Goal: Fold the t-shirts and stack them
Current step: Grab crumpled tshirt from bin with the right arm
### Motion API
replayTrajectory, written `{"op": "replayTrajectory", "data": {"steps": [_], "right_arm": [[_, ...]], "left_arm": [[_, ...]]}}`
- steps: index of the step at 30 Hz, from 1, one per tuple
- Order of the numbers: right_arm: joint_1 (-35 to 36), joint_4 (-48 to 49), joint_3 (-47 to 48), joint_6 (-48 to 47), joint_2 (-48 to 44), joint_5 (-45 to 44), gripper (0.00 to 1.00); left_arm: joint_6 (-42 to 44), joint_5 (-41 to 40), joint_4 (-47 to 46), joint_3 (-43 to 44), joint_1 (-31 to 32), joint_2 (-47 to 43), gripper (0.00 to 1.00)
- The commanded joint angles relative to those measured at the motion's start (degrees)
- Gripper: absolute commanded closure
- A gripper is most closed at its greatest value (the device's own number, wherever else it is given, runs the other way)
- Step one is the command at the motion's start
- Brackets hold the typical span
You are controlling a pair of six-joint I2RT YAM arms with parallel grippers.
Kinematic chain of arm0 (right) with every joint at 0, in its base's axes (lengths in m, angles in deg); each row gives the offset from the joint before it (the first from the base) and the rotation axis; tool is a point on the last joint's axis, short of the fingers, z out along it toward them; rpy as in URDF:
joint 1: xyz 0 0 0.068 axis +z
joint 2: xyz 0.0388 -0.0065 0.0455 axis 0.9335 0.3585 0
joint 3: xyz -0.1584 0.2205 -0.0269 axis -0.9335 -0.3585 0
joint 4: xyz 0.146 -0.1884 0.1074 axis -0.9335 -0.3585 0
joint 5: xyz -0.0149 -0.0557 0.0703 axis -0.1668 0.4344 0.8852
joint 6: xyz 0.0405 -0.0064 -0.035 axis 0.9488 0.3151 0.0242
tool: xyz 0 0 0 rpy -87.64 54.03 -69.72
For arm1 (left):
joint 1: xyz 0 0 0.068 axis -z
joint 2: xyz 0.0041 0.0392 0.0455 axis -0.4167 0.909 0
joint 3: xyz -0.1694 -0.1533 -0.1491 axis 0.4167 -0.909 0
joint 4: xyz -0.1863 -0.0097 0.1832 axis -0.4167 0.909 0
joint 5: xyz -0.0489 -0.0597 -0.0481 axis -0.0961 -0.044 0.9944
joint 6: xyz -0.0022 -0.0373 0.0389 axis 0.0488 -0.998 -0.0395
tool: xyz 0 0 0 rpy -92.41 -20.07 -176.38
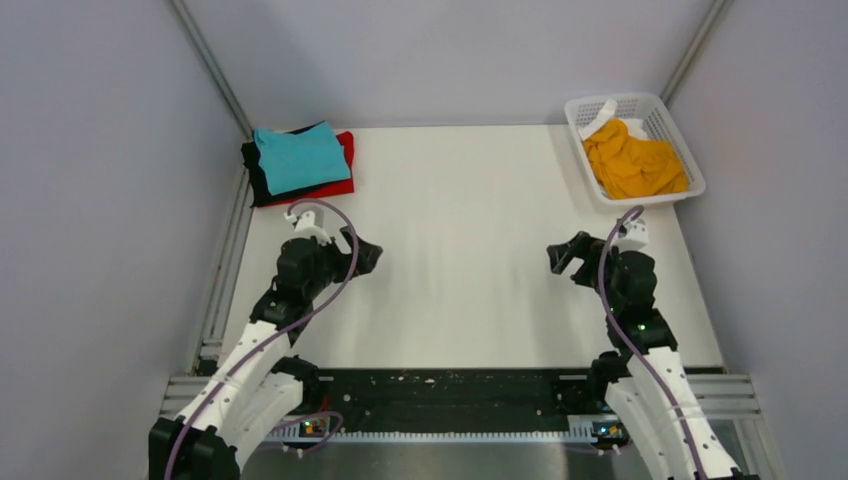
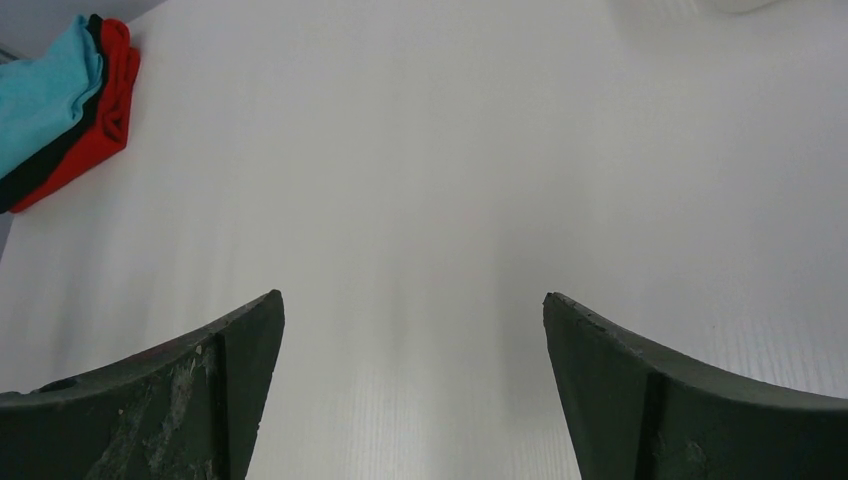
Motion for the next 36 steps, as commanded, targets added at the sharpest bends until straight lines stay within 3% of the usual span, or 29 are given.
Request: {"op": "replayTrajectory", "data": {"steps": [1, 6, 13, 19, 27, 36], "right_arm": [[0.0, 2.3, 3.6, 1.0, 2.6, -2.1, 0.01], [0.0, 3.1, 17.0, 1.9, 13.8, -7.5, 0.01], [-1.8, -6.2, 46.2, -1.2, 40.4, -23.4, 0.01], [-11.9, -5.9, 58.9, 0.8, 55.1, -15.5, 0.01], [-14.1, -2.2, 71.8, 2.5, 73.9, -20.5, 0.05], [-15.9, -1.9, 85.8, 9.8, 94.3, -17.1, 0.10]], "left_arm": [[0.5, 1.4, -3.1, 0.0, 0.0, -0.1, 0.01], [0.8, 0.7, -2.3, 0.2, 0.0, -1.3, 0.01], [1.0, -0.2, -2.0, -0.4, 0.0, -3.0, 0.01], [1.3, -1.0, -2.5, -0.2, 0.0, -2.2, 0.01], [1.8, -0.8, -2.6, 1.2, 0.0, 1.3, 0.01], [2.0, -2.5, -1.8, 1.2, 0.0, -0.2, 0.01]]}}
